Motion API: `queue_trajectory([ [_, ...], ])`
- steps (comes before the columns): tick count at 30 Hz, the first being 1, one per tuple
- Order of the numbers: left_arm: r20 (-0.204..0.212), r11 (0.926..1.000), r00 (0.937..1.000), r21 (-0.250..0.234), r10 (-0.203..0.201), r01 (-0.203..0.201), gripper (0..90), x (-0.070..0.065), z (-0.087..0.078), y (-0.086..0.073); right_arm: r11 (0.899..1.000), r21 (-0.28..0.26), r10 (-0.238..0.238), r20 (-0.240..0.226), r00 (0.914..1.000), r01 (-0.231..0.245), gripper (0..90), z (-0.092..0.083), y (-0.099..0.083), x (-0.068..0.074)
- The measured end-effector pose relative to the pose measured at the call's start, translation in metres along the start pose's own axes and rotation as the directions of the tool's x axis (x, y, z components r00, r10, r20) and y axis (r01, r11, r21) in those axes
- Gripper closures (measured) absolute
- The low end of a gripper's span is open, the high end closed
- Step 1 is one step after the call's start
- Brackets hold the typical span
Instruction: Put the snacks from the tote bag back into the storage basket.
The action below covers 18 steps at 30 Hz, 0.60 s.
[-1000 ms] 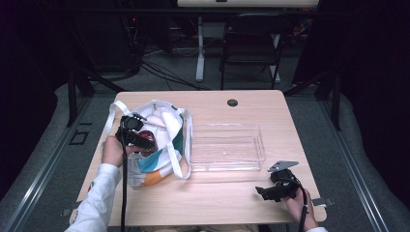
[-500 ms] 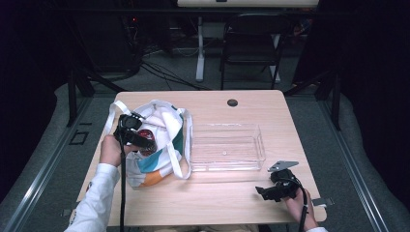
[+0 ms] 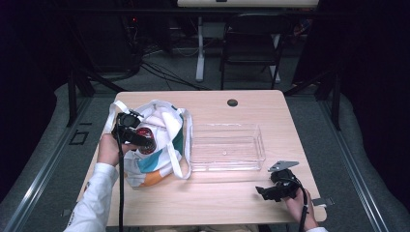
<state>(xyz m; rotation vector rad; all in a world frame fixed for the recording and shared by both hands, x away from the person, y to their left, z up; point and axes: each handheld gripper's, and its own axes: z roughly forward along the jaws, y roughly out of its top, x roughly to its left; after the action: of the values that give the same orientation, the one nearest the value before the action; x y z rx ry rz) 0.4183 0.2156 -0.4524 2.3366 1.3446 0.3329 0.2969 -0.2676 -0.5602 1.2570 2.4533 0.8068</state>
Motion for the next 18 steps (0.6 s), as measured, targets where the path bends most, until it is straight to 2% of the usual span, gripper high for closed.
queue_trajectory([
  [18, -0.005, 0.9997, 0.9999, -0.02, 0.012, -0.012, 25.8, 0.0, -0.013, 0.002, 1.0, 0.002, -0.001, 0.005, 1.0, 0.001, 14.7, 0.0, 0.0, 0.0],
])
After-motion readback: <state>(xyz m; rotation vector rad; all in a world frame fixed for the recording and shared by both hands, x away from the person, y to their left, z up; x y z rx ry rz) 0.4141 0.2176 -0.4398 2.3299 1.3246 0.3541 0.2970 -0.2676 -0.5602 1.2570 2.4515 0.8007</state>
